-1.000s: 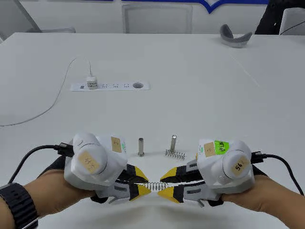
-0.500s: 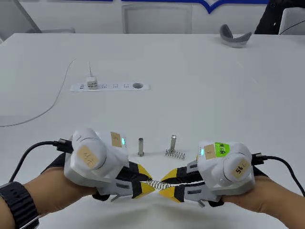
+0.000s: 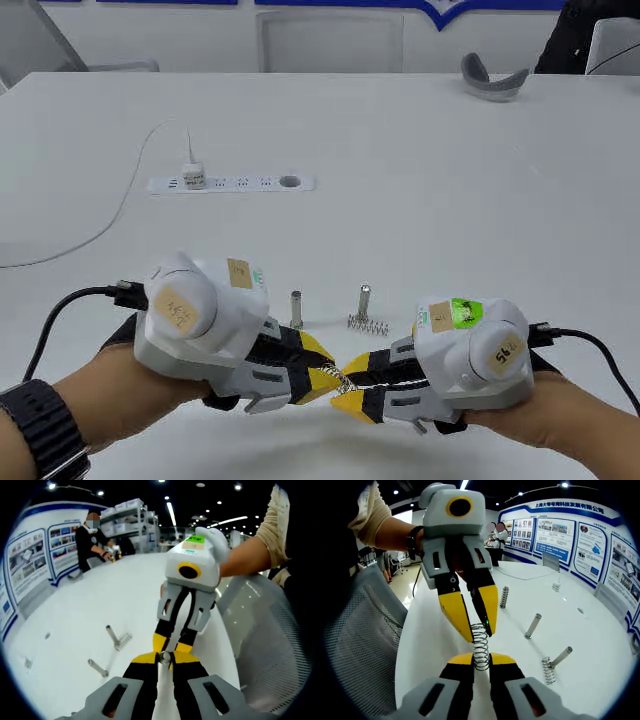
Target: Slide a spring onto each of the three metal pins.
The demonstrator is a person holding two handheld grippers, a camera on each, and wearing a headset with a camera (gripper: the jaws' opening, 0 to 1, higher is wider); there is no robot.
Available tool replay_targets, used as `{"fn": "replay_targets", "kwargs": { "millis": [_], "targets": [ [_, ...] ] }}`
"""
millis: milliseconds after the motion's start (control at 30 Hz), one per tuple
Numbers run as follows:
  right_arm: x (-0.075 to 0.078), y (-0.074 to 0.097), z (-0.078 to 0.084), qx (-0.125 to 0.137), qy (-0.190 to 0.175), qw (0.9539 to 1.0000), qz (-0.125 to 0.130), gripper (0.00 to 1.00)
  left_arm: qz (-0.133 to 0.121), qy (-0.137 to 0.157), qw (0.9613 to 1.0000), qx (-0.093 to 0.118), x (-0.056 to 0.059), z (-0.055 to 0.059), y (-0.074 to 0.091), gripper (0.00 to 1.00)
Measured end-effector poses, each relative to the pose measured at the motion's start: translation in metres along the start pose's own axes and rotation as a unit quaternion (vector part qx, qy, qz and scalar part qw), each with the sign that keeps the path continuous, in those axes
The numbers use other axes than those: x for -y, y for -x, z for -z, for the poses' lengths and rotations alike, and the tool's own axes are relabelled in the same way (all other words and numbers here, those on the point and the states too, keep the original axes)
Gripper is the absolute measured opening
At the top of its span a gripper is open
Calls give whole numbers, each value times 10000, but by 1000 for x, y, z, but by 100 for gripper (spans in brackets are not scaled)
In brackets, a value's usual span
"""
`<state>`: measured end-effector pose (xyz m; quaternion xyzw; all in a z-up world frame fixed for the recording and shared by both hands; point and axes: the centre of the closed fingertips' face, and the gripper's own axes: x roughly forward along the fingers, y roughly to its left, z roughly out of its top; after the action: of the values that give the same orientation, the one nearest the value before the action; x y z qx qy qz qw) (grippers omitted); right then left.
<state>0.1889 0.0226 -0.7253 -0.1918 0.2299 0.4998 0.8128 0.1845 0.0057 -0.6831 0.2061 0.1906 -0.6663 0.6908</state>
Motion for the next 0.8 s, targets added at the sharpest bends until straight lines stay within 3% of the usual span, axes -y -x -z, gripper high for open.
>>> {"fn": "replay_targets", "kwargs": {
  "millis": [433,800],
  "targets": [
    [-2,-2,-14,250,-131,9996,-3,12,-5,199,9990,388,2,-17,2,9],
    [-2,0,-13,241,-151,9996,58,14,-28,153,9992,361,1,-16,2,9]
  ]
}}
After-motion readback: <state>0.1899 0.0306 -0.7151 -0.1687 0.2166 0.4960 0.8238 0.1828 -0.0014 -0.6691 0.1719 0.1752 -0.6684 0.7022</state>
